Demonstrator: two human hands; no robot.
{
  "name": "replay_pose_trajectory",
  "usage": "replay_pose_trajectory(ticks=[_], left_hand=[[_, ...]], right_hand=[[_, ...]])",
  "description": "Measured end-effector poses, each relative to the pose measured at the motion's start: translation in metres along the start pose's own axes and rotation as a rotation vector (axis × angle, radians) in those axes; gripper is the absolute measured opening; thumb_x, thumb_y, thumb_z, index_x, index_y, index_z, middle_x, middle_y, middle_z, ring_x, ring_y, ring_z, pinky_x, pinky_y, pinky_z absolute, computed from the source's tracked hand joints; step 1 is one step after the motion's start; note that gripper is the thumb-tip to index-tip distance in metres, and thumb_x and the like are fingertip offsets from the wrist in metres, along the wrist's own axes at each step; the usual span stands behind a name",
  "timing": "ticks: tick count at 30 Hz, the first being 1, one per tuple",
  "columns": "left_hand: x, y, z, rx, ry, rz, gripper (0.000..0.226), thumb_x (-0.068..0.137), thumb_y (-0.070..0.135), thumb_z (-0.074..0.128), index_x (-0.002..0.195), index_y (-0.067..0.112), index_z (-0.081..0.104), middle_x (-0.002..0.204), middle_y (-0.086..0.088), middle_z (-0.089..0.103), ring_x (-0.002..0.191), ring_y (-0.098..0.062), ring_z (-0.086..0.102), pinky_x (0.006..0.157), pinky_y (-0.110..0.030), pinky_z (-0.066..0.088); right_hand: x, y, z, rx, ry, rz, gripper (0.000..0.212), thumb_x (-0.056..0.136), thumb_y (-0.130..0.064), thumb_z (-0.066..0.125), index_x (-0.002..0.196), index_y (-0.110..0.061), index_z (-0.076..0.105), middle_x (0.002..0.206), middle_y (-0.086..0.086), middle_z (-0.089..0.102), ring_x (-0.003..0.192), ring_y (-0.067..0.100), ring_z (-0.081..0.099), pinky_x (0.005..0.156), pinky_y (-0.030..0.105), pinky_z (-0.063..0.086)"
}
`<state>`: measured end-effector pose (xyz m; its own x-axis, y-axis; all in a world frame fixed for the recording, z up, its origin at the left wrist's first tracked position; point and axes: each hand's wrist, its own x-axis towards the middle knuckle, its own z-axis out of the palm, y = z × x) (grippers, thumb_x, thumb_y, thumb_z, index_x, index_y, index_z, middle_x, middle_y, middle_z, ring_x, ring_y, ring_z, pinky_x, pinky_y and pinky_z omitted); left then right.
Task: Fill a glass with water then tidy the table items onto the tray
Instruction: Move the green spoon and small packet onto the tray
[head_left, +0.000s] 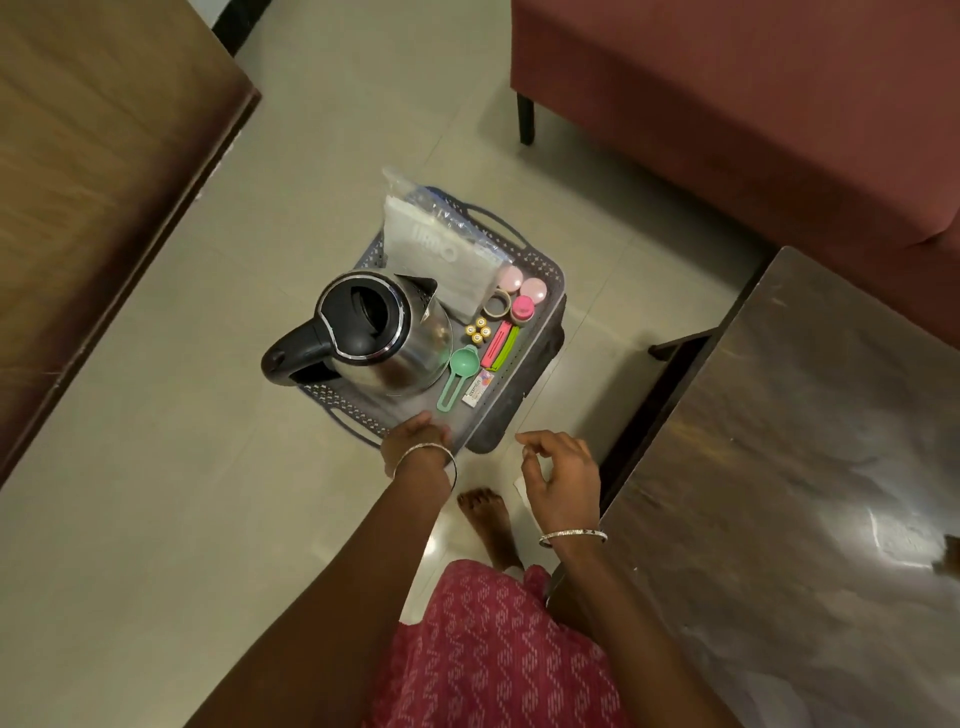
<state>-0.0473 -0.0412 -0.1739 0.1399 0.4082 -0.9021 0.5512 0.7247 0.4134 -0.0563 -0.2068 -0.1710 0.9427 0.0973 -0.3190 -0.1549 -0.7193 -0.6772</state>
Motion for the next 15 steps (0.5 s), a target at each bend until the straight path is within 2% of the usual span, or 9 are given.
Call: replay_pose_trajectory(ticks=[1,2,3,5,7,9,12,15], left_hand=[[-0.008,0.000,-0.002,-0.010,-0.016,0.044,0.042,0.070,-0.004,0.059,0.112,-0.009,0.057,0.087,-0.024,0.059,0.083,-0.030,0.058,0.070,-0.026,0.049],[-0.017,-0.003,-0.004,-0.052,-0.024,0.074,0.022,0.075,-0.011,0.057,0.096,-0.007,0.060,0.073,-0.020,0.052,0.069,-0.026,0.053,0.058,-0.022,0.050],[-0.025,-0.008,-0.006,-0.075,-0.006,0.087,0.013,0.084,-0.014,0.051,0.084,-0.005,0.060,0.068,-0.014,0.049,0.061,-0.022,0.047,0.047,-0.019,0.048],[-0.045,-0.022,-0.012,-0.062,-0.034,0.143,0.025,0.089,-0.018,0.045,0.074,-0.002,0.058,0.068,-0.011,0.050,0.055,-0.021,0.047,0.043,-0.019,0.047],[-0.073,-0.038,-0.021,0.044,-0.111,0.213,0.022,0.088,-0.020,0.049,0.078,-0.003,0.060,0.071,-0.014,0.054,0.050,-0.024,0.054,0.046,-0.023,0.052],[-0.105,-0.056,-0.032,0.111,-0.154,0.245,0.016,0.088,-0.017,0.052,0.089,-0.005,0.061,0.074,-0.016,0.058,0.048,-0.018,0.061,0.051,-0.023,0.057],[-0.150,-0.085,-0.047,0.197,-0.196,0.273,0.014,0.089,-0.011,0.055,0.099,-0.005,0.063,0.074,-0.015,0.060,0.054,-0.017,0.060,0.056,-0.023,0.057],[-0.194,-0.118,-0.060,0.309,-0.257,0.300,0.015,0.088,-0.009,0.057,0.101,-0.005,0.065,0.077,-0.017,0.061,0.059,-0.020,0.058,0.056,-0.022,0.056]], right_hand=[[-0.006,0.000,-0.004,0.005,0.001,-0.003,0.023,0.089,-0.009,0.060,0.101,-0.022,0.075,0.097,-0.008,0.072,0.093,0.013,0.058,0.076,0.032,0.052],[-0.013,-0.001,-0.011,0.007,0.007,-0.012,0.023,0.089,-0.009,0.060,0.101,-0.021,0.075,0.097,-0.008,0.072,0.093,0.013,0.058,0.077,0.031,0.051],[-0.021,-0.002,-0.017,0.007,0.013,-0.020,0.023,0.089,-0.009,0.060,0.101,-0.021,0.075,0.096,-0.008,0.072,0.092,0.013,0.058,0.077,0.029,0.050],[-0.040,-0.002,-0.030,0.020,0.034,-0.033,0.023,0.087,-0.008,0.061,0.099,-0.020,0.075,0.093,-0.007,0.072,0.090,0.015,0.059,0.076,0.025,0.045],[-0.060,-0.004,-0.045,0.032,0.051,-0.034,0.023,0.086,-0.006,0.062,0.098,-0.020,0.075,0.091,-0.005,0.072,0.088,0.017,0.060,0.075,0.023,0.042],[-0.084,-0.005,-0.062,0.040,0.066,-0.037,0.023,0.085,-0.006,0.062,0.098,-0.019,0.075,0.091,-0.002,0.072,0.087,0.018,0.063,0.079,0.026,0.047],[-0.124,-0.003,-0.085,0.076,0.117,-0.060,0.023,0.084,-0.005,0.062,0.096,-0.021,0.075,0.089,-0.001,0.072,0.086,0.018,0.065,0.083,0.035,0.053],[-0.166,0.003,-0.108,0.101,0.146,-0.035,0.023,0.086,-0.008,0.061,0.098,-0.022,0.074,0.092,-0.003,0.072,0.089,0.016,0.063,0.083,0.036,0.054]])
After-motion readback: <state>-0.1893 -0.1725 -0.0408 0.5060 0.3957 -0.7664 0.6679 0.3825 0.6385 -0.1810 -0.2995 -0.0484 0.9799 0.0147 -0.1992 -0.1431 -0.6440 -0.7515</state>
